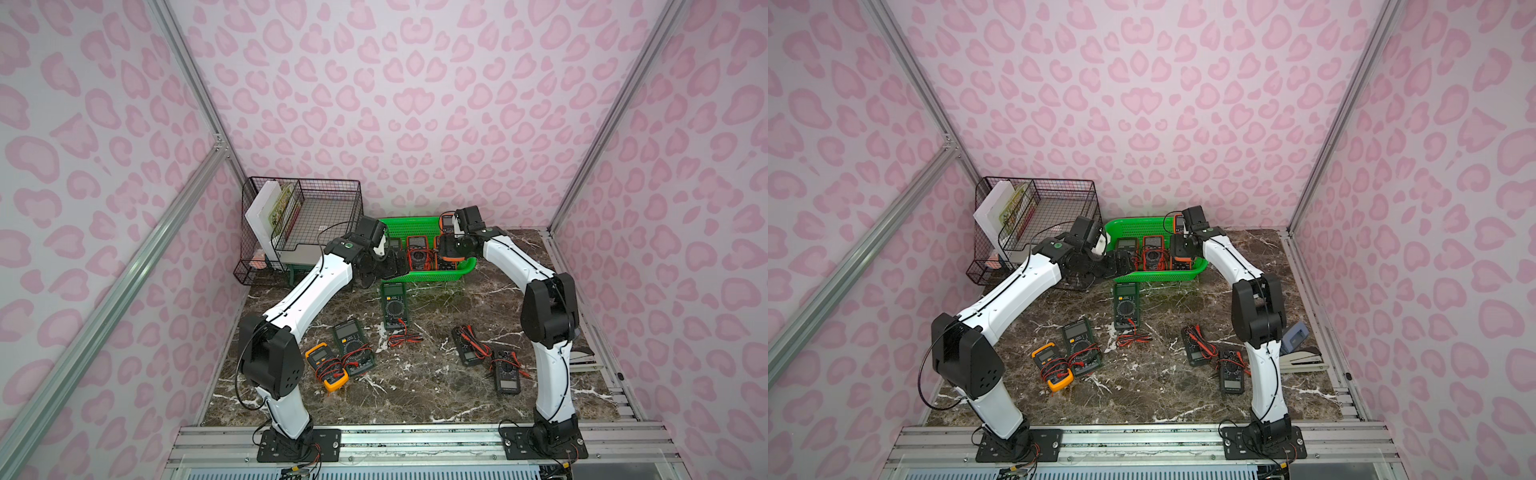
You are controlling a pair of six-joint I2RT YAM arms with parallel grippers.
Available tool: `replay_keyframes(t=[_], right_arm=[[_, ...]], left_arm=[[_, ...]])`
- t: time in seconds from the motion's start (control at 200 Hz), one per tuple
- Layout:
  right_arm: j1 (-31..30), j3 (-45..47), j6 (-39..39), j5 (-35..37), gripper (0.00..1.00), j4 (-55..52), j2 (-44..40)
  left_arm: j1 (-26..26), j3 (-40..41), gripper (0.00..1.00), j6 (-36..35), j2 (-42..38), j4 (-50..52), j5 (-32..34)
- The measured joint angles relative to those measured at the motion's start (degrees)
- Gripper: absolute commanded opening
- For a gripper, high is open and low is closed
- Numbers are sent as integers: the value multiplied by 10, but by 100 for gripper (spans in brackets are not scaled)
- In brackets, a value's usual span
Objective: Put the multimeter into the basket
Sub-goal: Place the multimeter in the basket.
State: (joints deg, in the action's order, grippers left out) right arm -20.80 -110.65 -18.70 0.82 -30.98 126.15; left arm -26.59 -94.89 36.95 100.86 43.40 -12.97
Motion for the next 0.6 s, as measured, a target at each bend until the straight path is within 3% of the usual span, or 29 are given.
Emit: replay_keyframes(t=[0.09, 0.275, 0.475, 0.6], right_arm=[[0, -6, 4, 0, 63, -8, 14], [1, -21, 3, 14, 89, -18, 42], [3, -38, -6, 18, 99, -25, 49], [4, -42, -11, 20, 99, -25, 49]], left_arm=[[0, 0, 99, 0, 1, 0, 0], [0, 0, 99, 0, 2, 1, -2], [0, 0, 99, 0, 2, 2, -4], [0, 0, 99, 0, 3, 2, -5]])
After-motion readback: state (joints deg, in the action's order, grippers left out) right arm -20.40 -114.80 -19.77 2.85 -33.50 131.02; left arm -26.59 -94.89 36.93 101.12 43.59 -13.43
